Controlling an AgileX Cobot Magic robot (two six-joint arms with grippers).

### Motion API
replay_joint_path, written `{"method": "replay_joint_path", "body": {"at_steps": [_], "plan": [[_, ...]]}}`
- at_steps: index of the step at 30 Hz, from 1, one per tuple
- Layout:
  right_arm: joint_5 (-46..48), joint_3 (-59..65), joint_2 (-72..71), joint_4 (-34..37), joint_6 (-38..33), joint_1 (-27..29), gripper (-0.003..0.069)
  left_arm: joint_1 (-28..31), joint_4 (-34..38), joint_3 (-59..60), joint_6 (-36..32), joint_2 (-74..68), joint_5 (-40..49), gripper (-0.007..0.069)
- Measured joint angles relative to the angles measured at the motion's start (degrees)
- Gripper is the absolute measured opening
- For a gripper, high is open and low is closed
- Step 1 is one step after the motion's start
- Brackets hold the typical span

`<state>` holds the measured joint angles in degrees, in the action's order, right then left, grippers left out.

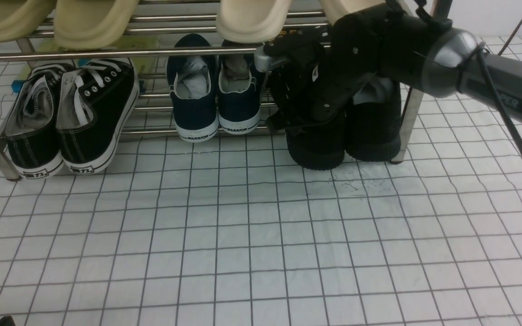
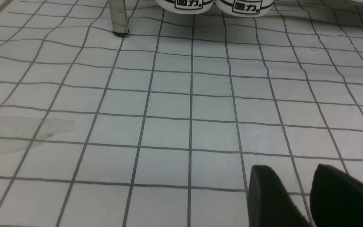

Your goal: Take the shoes off the shelf with your hand from the white checkered tablecloth.

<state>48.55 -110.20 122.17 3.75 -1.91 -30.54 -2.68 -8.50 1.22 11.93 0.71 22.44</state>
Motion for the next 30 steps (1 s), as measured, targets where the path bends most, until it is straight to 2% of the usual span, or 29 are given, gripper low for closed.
{"method": "replay_joint_path", "body": {"at_steps": [9,17,24,30], "plan": [[10.42,0.06,-9.34,0.39,0.23,-3.05,0.0001,0.0,0.0,0.0,0.0,0.0,0.0,0.0239],[23.16,0.06,-15.11,0.68,1.91,-8.35,0.0004,0.0,0.0,0.0,0.0,0.0,0.0,0.0239],[23.66,2.95,-17.81,0.27,7.34,-13.45,0.0006,0.0,0.0,0.0,0.0,0.0,0.0,0.0239],[23.39,12.97,-20.52,0.2,14.42,-18.44,0.001,0.0,0.0,0.0,0.0,0.0,0.0,0.0239]]}}
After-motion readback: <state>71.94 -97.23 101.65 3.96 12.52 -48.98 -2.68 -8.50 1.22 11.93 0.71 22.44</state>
